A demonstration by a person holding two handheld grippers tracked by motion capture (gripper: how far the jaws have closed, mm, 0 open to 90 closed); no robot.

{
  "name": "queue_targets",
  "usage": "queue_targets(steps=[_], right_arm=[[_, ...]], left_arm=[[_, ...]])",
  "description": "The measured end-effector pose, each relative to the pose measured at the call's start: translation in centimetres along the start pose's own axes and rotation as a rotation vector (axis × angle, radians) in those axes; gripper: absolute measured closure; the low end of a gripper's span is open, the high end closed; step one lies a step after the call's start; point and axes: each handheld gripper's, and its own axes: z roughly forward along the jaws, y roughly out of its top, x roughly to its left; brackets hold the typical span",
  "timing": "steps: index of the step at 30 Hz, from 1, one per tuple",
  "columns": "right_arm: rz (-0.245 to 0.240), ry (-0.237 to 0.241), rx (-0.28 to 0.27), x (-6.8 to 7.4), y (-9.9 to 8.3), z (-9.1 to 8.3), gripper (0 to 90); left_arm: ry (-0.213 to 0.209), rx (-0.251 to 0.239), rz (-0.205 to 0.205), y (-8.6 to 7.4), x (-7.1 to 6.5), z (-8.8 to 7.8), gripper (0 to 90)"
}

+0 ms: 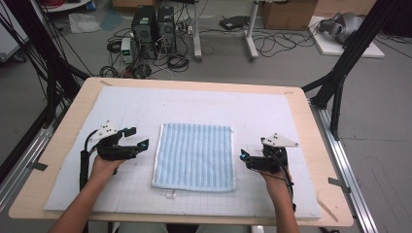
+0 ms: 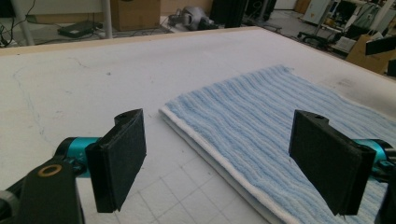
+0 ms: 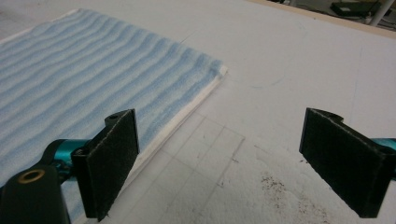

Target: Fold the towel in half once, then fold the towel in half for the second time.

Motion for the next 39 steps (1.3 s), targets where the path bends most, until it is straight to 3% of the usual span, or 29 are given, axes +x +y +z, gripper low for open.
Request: queue_targets(steps=[13, 20, 24, 32, 39], right_arm=[[0.018, 0.01, -0.001, -0.1, -0.1, -0.1, 11.0], [0.03, 0.01, 0.003, -0.1, -0.1, -0.1, 11.0], [0.023, 0.021, 0.01, -0.1, -0.1, 0.0, 11.0], [0.042, 0.035, 0.004, 0.0, -0.2, 0.0, 10.0], [0.053, 0.037, 0.003, 0.0, -0.2, 0.0, 9.9]], left_arm=[[0.015, 0.014, -0.008, -0.1, 0.1, 0.0, 20.2], [0.008, 0.022, -0.03, -0.4, 0.4, 0.4, 20.6], [-0.005, 0.024, -0.066, -0.3, 0.6, 0.8, 23.9], [0.027, 0.044, -0.112, 1.9, 1.9, 2.5, 23.1], [0.048, 0.106, -0.111, 3.4, 3.3, 5.1, 24.7]])
